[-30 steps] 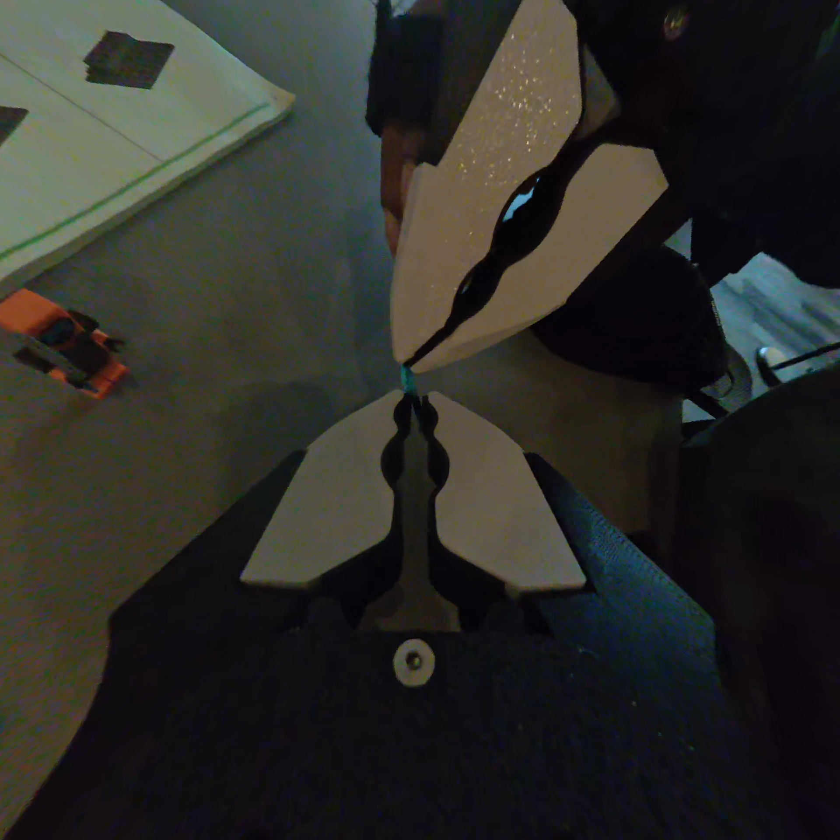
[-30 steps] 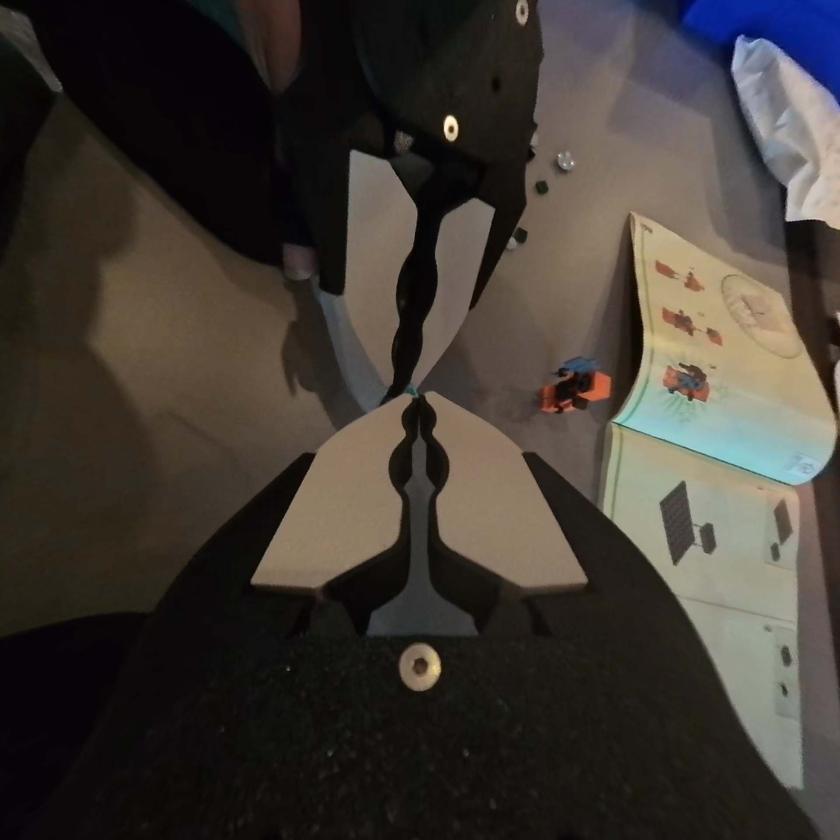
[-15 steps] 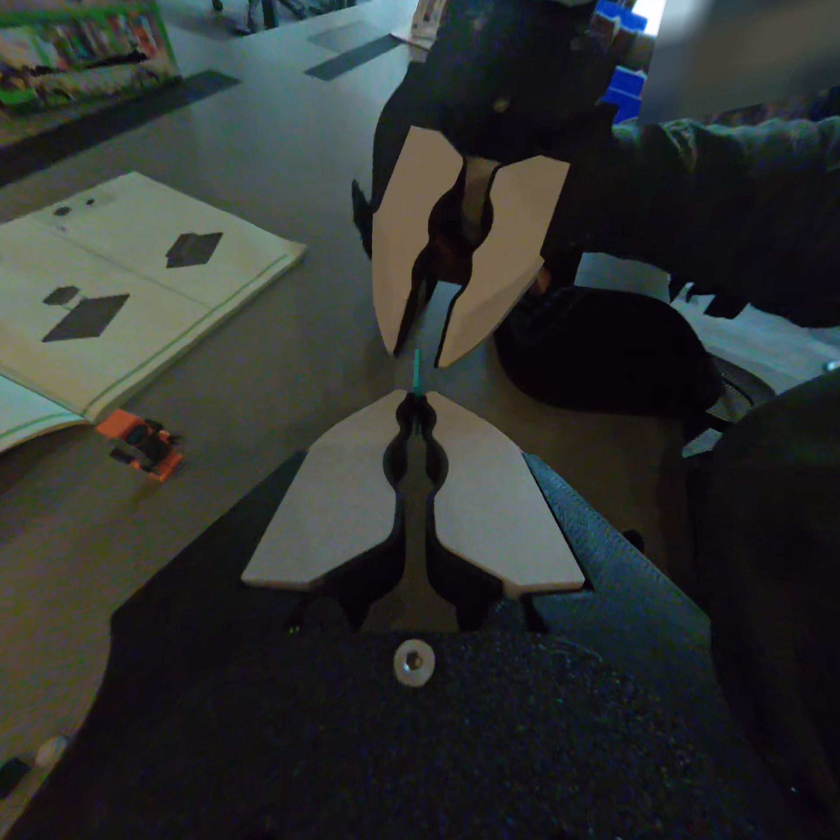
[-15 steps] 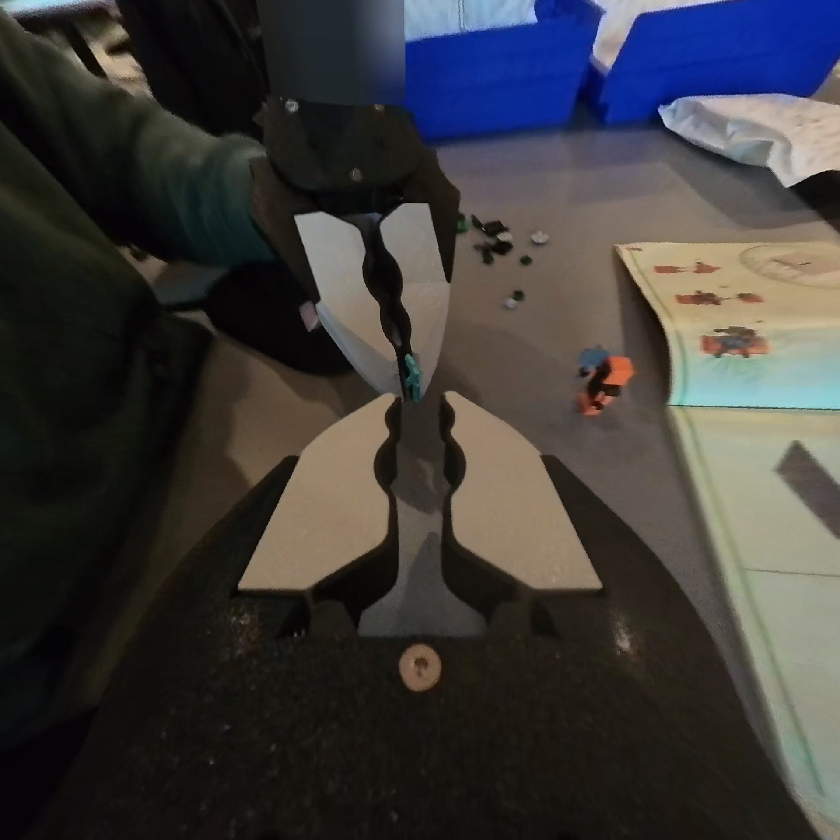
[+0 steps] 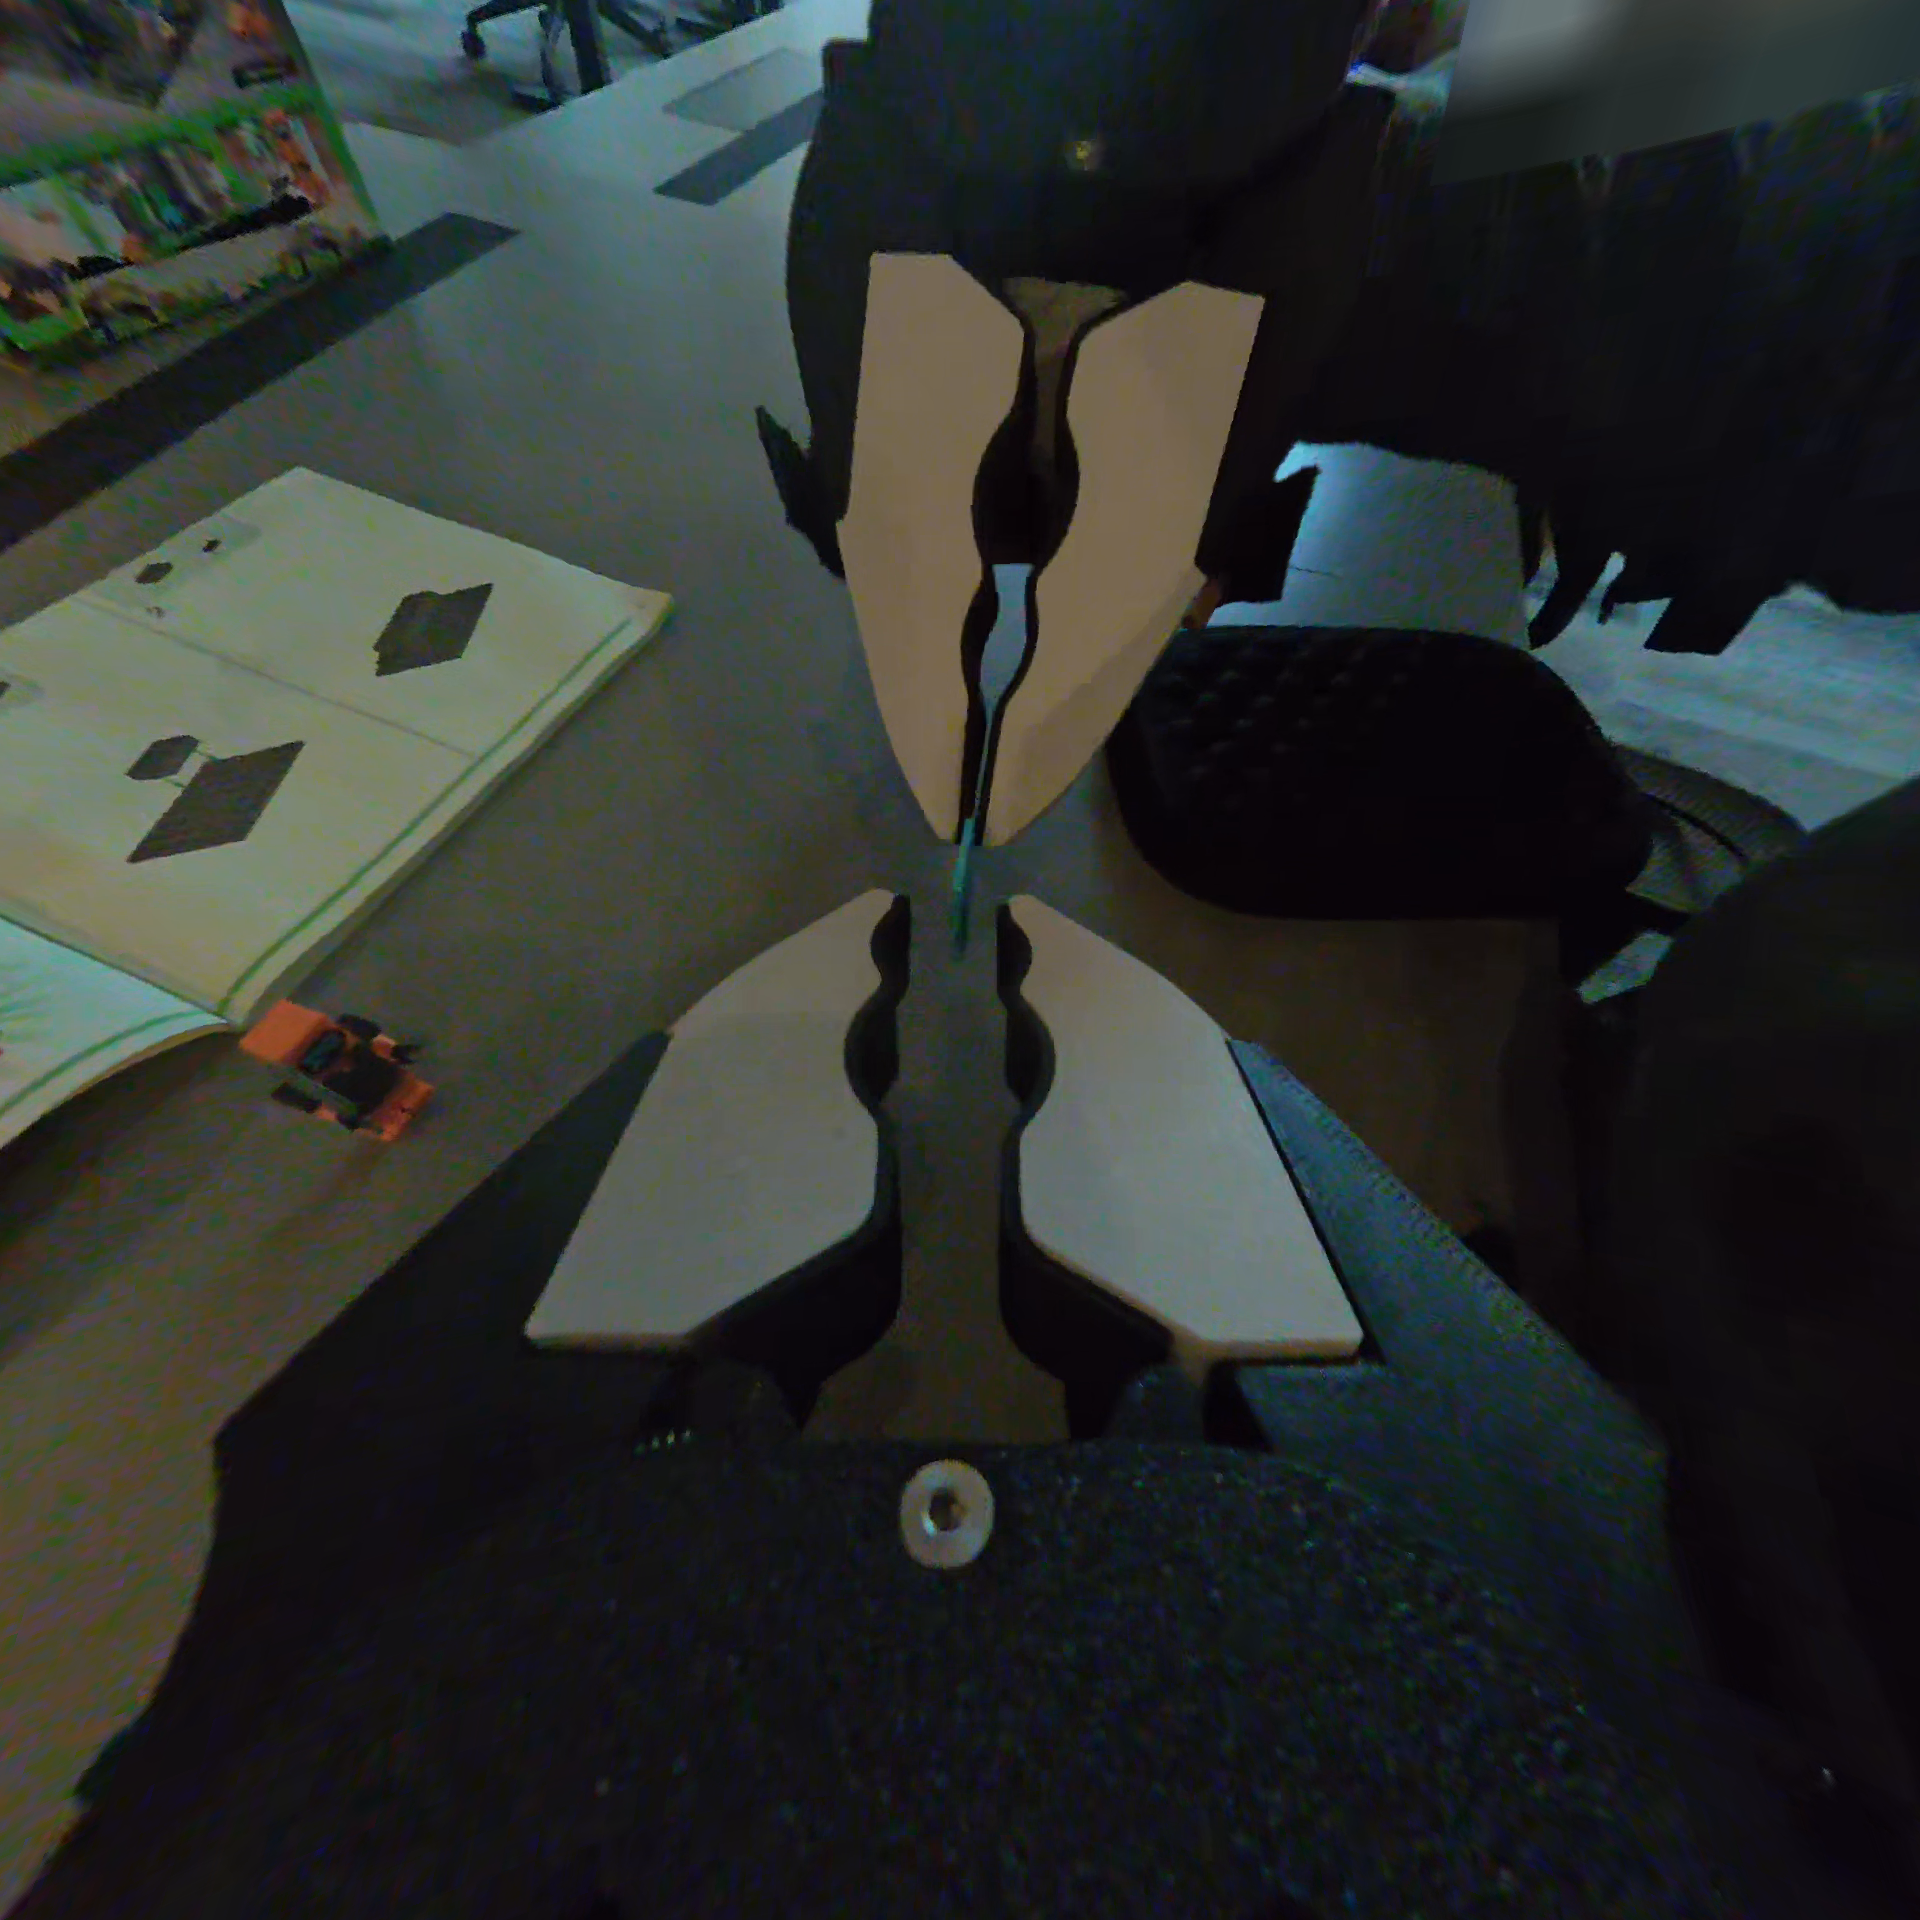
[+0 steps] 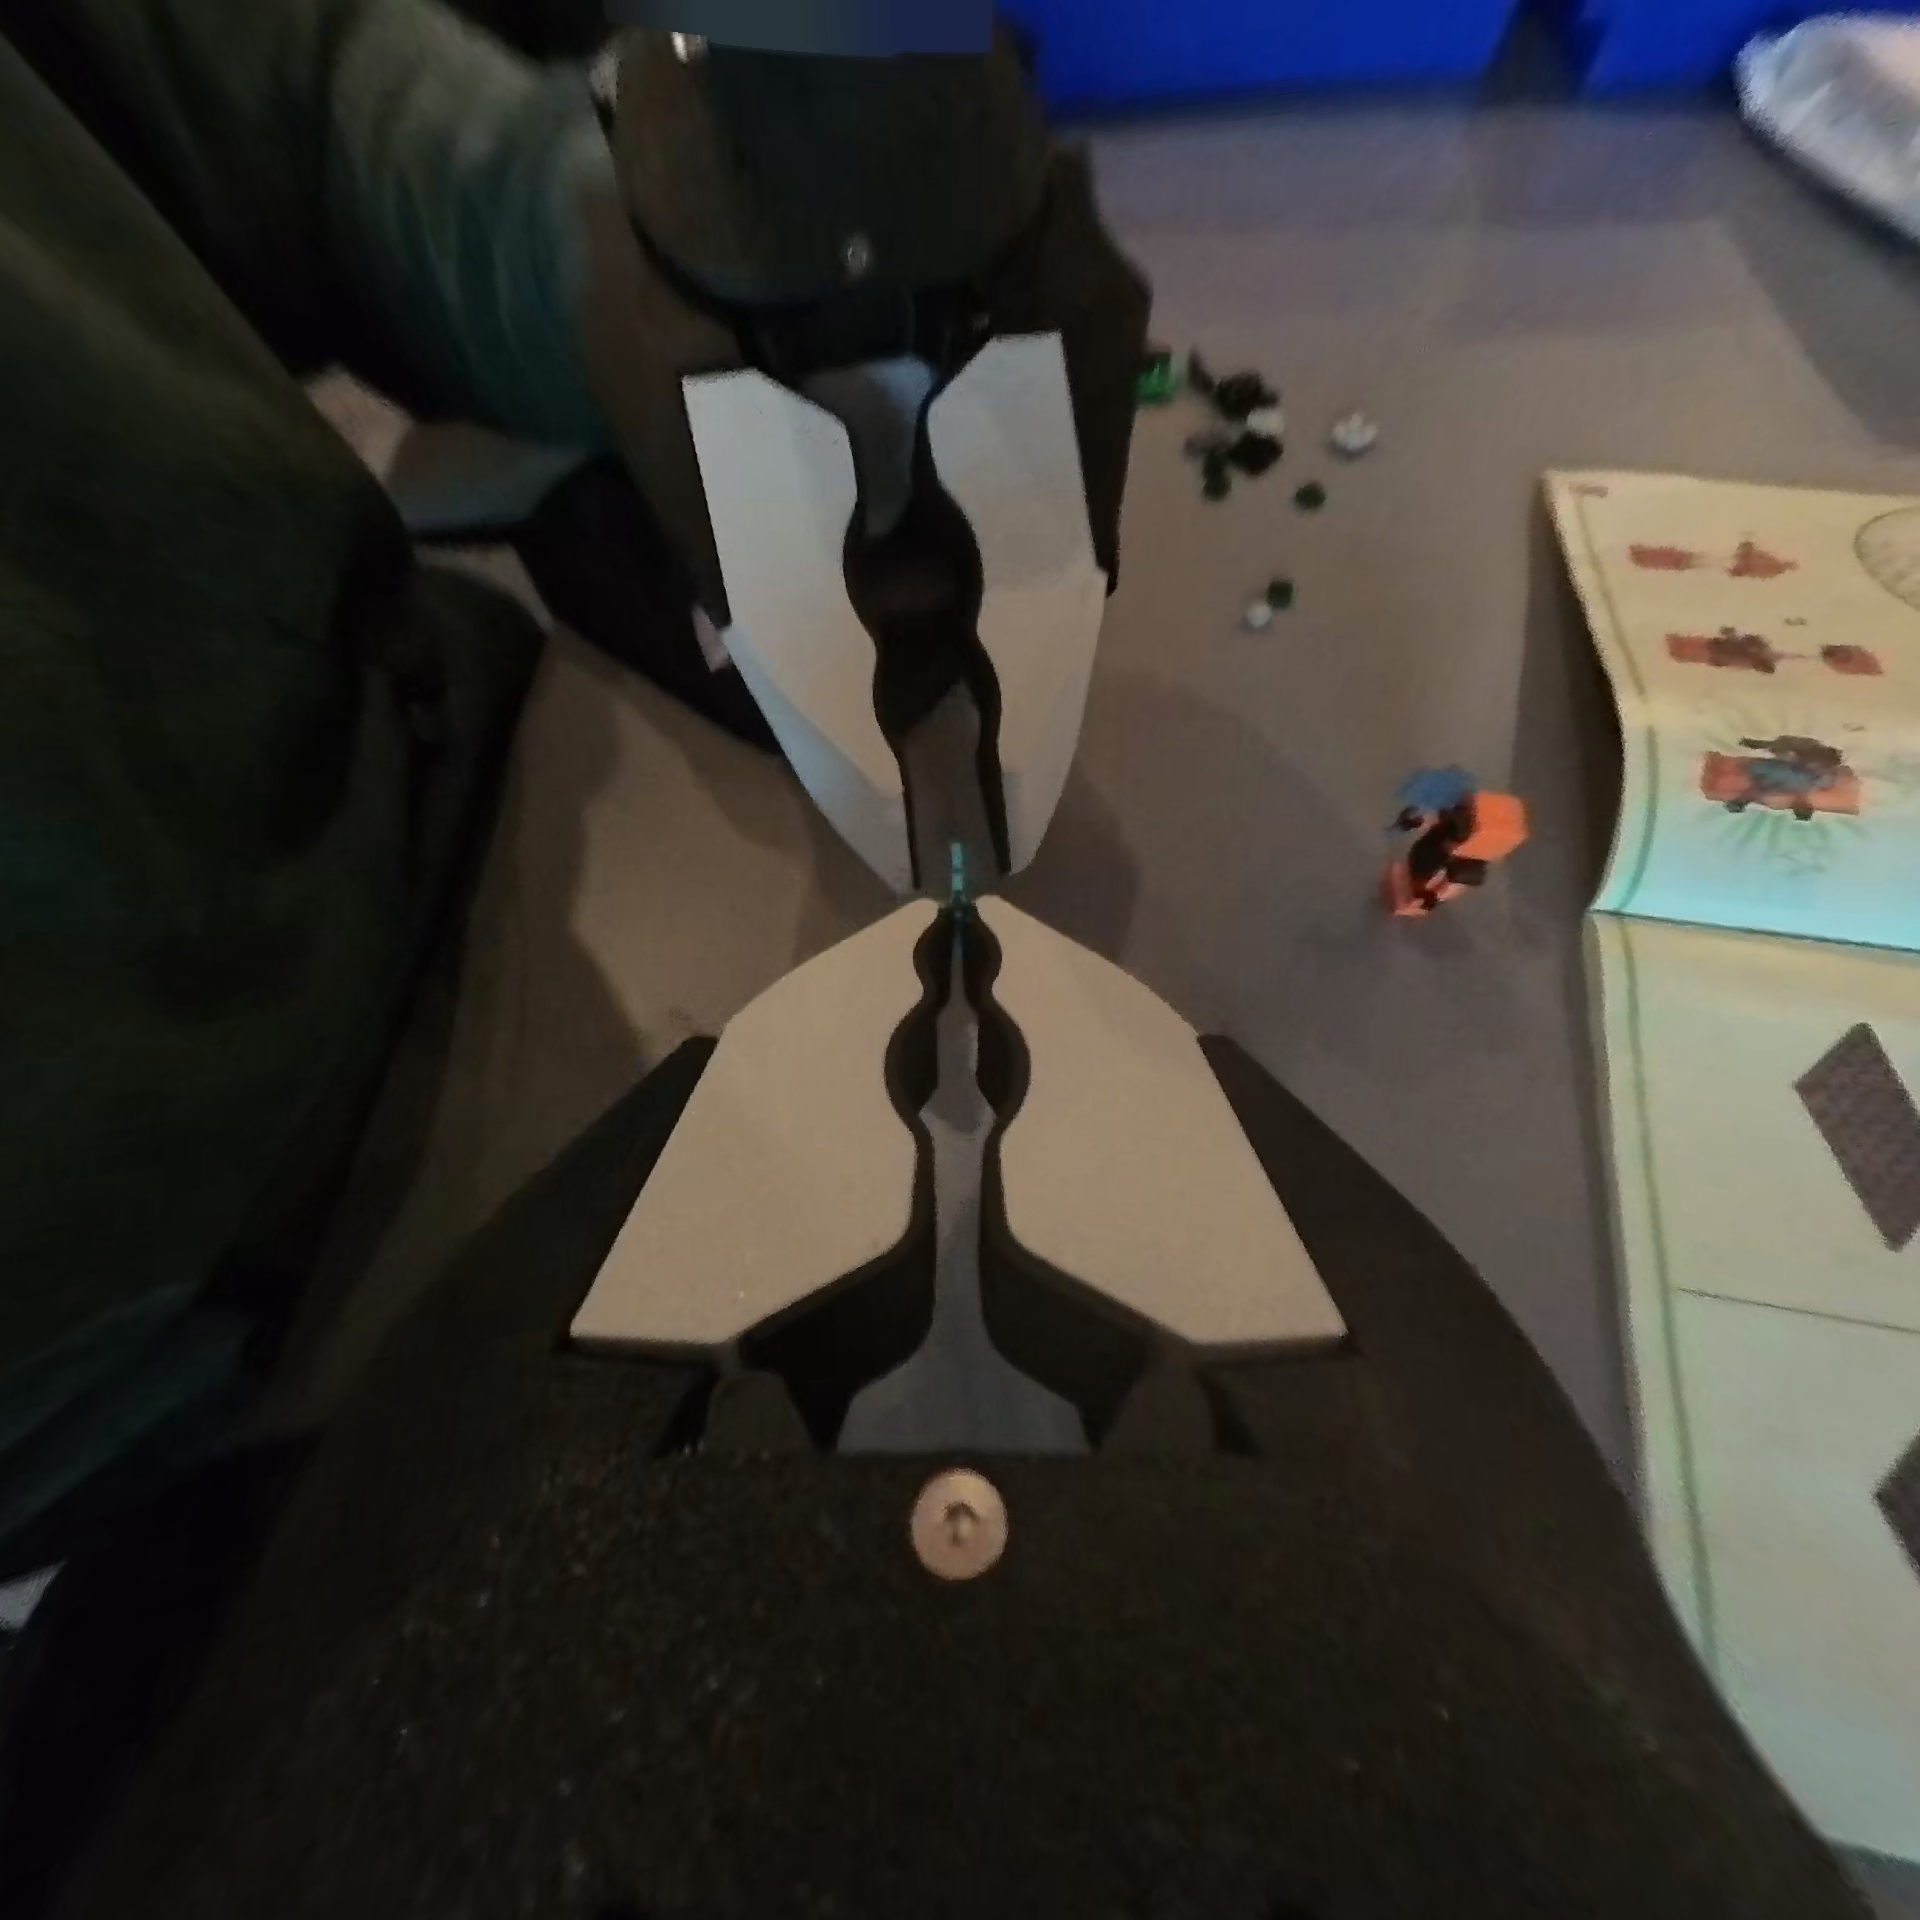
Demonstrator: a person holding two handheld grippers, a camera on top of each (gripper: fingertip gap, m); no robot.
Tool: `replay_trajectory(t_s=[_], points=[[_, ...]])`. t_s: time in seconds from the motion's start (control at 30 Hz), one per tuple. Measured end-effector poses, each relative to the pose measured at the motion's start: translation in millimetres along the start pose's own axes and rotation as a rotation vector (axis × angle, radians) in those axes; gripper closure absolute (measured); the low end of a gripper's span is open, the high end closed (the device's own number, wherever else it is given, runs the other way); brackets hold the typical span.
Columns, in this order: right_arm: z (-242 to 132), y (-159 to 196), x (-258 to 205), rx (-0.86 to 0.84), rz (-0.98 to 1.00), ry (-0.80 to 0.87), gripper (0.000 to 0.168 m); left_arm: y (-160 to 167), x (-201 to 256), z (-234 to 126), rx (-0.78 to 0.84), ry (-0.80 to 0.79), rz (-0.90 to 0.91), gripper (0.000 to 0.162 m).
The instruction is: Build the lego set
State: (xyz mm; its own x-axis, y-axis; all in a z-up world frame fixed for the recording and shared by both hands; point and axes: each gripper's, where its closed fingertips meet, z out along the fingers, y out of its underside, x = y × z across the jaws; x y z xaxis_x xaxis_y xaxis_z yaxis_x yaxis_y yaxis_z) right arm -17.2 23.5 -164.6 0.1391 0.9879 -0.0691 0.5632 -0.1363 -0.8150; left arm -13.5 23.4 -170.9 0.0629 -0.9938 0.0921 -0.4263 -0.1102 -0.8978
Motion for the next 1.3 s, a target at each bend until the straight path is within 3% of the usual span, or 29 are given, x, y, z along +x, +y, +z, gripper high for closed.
replay_trajectory(t_s=[0.37, 0.77, 1.0, 1.1, 1.3], points=[[9.1, 3.1, -3.9, -0.131, -0.064, -0.029, 0.167, 7.0, 3.2, 1.3, -0.046, 0.008, 0.044, 0.159], [2.9, -0.8, -10.2, 0.141, 0.037, 0.014, 0.154, -30.1, 4.4, -22.4, 0.197, 0.116, -0.088, 0.159], [4.0, -12.7, -8.7, 0.231, 0.042, 0.067, 0.154, -36.1, 8.9, -19.1, 0.21, 0.138, -0.088, 0.16], [6.2, -10.8, -8.5, 0.226, 0.043, 0.074, 0.166, -32.5, 10.2, -16.4, 0.196, 0.131, -0.076, 0.16], [10.7, -7.0, -7.6, 0.275, 0.082, 0.046, 0.167, -27.1, 9.2, -13.8, 0.174, 0.104, -0.051, 0.159]])
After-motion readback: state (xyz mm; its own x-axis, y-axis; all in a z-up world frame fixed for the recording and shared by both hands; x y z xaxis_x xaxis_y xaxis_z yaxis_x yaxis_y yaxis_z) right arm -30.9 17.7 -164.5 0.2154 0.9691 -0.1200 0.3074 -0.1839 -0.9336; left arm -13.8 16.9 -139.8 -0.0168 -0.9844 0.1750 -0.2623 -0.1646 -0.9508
